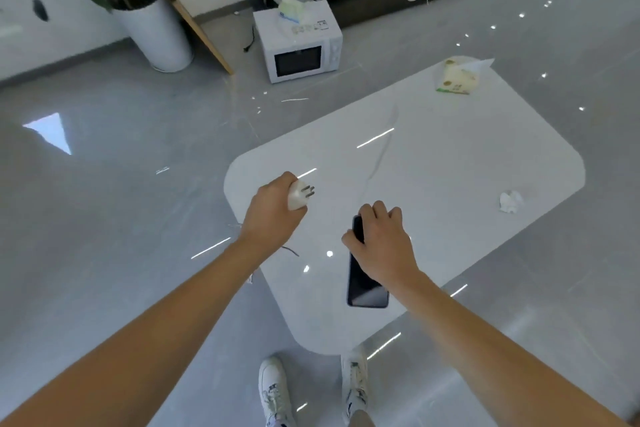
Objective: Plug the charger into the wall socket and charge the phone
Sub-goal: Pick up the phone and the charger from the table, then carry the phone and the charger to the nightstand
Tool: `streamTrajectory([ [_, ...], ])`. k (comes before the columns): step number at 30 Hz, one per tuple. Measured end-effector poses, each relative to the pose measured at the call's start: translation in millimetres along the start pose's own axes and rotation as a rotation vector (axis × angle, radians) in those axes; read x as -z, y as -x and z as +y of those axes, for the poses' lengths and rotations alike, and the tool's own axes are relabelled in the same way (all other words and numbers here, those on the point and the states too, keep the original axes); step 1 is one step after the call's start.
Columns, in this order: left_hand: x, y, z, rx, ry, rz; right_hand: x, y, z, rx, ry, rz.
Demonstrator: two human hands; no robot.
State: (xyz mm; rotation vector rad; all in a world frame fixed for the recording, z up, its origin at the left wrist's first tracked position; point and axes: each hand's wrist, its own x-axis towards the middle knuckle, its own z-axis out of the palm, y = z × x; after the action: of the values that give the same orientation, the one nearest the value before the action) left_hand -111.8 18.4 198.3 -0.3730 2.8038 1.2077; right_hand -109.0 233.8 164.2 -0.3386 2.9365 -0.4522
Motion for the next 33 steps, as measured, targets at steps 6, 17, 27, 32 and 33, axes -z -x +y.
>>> streamTrajectory([
  [6, 108, 129, 3, 0.205, 0.017, 0.204, 76, 27, -106, 0.288, -0.072, -0.04],
  [17, 166, 444, -19, 0.739, 0.143, 0.798, 93, 185, -285, 1.038, -0.009, -0.266],
  [27, 128, 809, -14, 1.165, 0.199, 1.375, 51, 521, -415, 1.67, 0.085, -0.516],
  [32, 63, 998, -3, 1.377, 0.219, 1.619, 25, 729, -426, 1.938, 0.102, -0.617],
  [33, 48, 1033, 3, 1.418, 0.222, 1.668, 20, 770, -423, 1.996, 0.102, -0.635],
])
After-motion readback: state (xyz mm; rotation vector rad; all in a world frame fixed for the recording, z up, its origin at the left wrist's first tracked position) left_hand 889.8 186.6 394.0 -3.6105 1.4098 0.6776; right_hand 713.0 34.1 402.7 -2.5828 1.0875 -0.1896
